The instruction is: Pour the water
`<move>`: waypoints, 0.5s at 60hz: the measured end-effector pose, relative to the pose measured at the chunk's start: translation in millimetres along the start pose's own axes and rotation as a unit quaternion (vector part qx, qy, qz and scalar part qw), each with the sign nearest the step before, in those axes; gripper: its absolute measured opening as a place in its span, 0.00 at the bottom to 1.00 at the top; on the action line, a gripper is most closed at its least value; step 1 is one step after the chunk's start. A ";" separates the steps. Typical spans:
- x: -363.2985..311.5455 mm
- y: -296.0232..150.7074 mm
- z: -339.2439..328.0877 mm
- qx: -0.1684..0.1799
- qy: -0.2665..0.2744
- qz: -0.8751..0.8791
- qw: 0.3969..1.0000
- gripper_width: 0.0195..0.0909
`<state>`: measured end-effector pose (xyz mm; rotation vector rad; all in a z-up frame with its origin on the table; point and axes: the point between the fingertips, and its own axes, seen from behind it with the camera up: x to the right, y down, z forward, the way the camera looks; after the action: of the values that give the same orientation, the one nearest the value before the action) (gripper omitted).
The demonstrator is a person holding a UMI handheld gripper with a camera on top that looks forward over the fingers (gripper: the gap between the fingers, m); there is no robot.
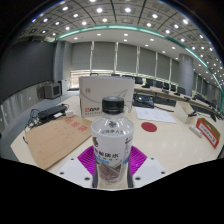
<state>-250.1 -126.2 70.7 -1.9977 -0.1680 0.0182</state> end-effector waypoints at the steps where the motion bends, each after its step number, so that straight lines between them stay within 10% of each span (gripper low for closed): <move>1: 4.3 -4.5 -1.1 0.002 0.004 -0.004 1.000 0.28; 30: 195.7 -169.1 94.5 0.004 0.169 -0.297 0.940 0.28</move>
<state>-83.5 53.4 196.4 -1.8369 -0.5387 -0.7053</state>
